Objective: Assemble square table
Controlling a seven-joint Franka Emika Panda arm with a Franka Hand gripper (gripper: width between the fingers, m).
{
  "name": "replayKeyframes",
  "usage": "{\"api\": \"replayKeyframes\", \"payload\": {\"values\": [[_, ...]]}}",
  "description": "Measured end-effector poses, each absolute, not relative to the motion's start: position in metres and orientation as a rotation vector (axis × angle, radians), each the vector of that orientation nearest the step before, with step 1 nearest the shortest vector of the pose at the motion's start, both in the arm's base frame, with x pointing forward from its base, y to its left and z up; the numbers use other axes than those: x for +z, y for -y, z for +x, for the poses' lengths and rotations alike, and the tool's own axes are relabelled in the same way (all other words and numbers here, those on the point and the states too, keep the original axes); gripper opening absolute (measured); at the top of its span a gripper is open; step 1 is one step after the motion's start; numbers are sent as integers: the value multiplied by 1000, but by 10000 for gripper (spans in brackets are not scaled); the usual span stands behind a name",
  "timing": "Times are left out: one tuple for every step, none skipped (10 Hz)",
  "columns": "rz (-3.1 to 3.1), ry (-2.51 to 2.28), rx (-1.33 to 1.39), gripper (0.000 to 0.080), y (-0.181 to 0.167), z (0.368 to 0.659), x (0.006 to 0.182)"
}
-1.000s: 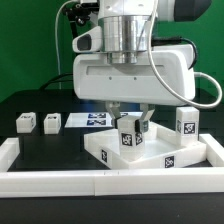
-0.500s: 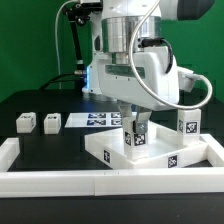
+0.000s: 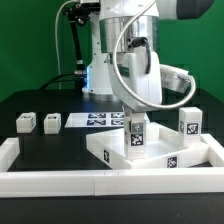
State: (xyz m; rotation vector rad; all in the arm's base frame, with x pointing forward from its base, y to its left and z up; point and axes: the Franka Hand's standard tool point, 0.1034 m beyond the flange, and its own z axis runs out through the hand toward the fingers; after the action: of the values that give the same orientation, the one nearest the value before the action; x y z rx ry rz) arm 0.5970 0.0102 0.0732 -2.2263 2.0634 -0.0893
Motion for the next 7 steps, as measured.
{"api": "replayKeyframes", "payload": {"values": [[-2264, -2024, -92, 493, -10, 597, 73], [-2361, -1920, -89, 616, -11, 596, 72], [-2404, -1866, -89, 616, -10, 595, 72], [-2459, -1803, -82, 643, -11, 594, 72], [-2587, -1623, -82, 643, -12, 594, 72], [-2675, -1481, -86, 648, -12, 593, 72], [-2747, -1350, -85, 648, -12, 593, 72]]}}
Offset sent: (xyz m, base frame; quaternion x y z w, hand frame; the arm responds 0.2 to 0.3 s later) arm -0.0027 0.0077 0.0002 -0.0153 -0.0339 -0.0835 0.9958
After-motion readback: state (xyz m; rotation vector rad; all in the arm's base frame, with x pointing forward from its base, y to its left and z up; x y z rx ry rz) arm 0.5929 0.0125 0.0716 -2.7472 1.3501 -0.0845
